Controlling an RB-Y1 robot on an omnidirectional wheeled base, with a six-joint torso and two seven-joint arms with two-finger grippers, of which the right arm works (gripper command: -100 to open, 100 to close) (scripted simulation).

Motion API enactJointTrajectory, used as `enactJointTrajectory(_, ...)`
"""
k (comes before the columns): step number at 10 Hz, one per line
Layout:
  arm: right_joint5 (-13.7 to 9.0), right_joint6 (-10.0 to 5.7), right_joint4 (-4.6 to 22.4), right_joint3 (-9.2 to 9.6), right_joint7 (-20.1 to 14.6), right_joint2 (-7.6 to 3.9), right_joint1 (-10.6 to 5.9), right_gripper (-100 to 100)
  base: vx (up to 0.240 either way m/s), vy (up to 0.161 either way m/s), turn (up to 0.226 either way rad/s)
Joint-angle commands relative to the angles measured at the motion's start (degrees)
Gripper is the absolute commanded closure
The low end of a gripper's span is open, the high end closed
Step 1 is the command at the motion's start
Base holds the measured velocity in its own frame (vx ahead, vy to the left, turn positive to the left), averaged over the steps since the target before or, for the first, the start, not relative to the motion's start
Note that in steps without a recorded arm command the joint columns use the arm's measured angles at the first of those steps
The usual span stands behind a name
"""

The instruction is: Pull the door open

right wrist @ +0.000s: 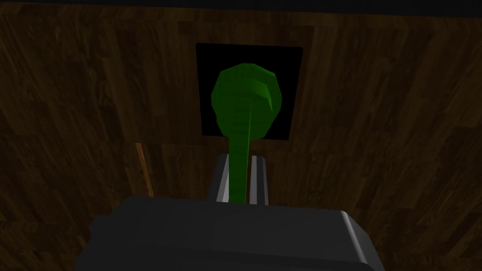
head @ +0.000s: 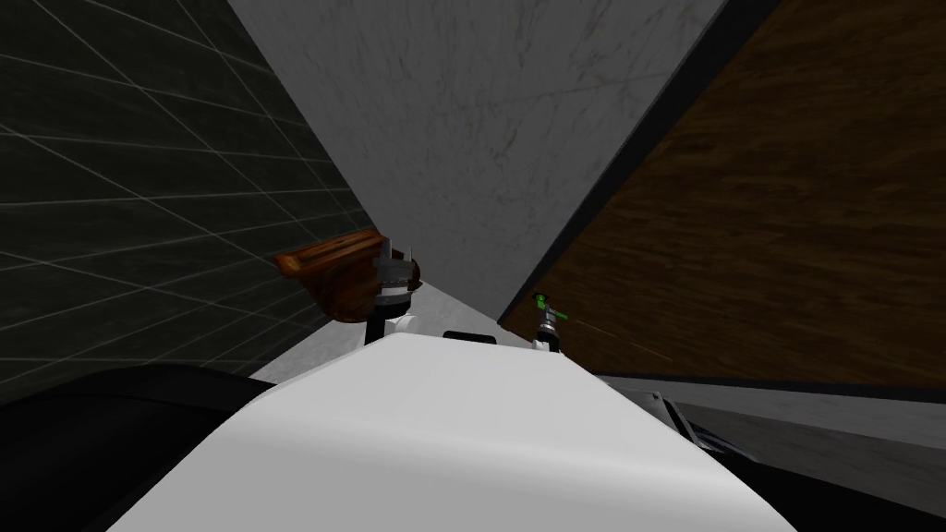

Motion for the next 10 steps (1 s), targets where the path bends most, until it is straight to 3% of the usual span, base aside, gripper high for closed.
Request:
enactJointTrajectory(1, 0.3, -0.18, -0.07, 0.53, -0.54, -0.26, 0.15, 100, -0.107, -0.029, 0.056)
enactJointTrajectory(10, 3.26, -1.9, -0.75, 5.62, -5.75, -2.73, 1.66, 100, -0.203, -0.027, 0.104)
